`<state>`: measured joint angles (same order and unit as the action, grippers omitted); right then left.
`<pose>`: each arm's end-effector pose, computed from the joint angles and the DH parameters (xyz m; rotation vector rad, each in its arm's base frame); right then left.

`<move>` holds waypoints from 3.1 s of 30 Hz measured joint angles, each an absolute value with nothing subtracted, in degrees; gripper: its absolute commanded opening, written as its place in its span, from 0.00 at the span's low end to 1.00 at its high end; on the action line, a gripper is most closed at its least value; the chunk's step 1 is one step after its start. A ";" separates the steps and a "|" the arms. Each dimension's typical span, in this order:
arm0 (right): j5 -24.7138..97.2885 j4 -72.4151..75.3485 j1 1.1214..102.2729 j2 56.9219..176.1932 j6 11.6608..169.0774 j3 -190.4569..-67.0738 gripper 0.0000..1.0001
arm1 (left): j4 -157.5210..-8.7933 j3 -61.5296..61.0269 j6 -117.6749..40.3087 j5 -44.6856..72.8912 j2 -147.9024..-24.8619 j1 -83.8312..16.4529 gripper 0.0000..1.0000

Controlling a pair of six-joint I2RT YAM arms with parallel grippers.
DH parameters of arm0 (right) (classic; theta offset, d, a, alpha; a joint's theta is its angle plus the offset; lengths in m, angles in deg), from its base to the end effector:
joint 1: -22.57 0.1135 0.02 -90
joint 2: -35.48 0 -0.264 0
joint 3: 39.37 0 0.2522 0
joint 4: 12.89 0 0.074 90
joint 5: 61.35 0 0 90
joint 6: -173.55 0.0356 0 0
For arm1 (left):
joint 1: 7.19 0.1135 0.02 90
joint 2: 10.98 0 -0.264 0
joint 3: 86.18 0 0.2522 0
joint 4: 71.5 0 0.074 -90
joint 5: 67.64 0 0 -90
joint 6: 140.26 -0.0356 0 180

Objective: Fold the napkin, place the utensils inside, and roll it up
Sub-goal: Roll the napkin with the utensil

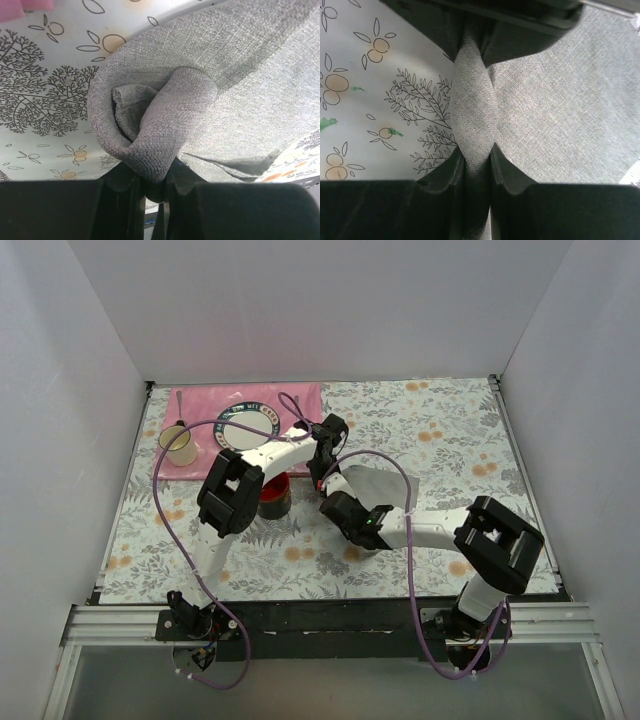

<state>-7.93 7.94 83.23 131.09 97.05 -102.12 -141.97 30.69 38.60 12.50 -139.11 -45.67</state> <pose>0.1745 0.2672 0.1567 -0.6813 2.1748 -0.1495 0.3454 -0.2823 0.1640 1.2748 -2.7549 0.3128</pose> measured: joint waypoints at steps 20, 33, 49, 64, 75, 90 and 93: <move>41.03 -19.12 58.82 126.30 104.79 -87.74 0.01 | -133.90 25.42 27.93 16.56 -131.37 -45.03 0.89; 65.29 -35.29 47.96 136.95 116.57 -85.58 0.01 | -125.27 22.01 26.55 10.68 -124.21 -44.84 0.43; 75.89 -38.37 43.91 140.53 121.79 -84.31 0.08 | -111.72 15.78 25.68 6.73 -130.85 -43.77 0.21; 60.98 1.98 44.31 124.73 103.52 -92.00 0.54 | -106.71 14.23 23.89 7.64 -133.84 -42.39 0.02; 53.99 9.95 44.31 121.65 99.61 -92.07 0.30 | -106.32 14.19 22.75 7.08 -133.89 -42.24 0.15; 61.25 4.23 42.71 126.89 102.27 -92.05 0.16 | -111.06 14.97 21.33 11.21 -121.28 -47.07 0.21; 61.81 3.13 42.41 126.78 103.06 -91.39 0.17 | -108.53 12.31 22.49 8.06 -120.29 -47.35 0.17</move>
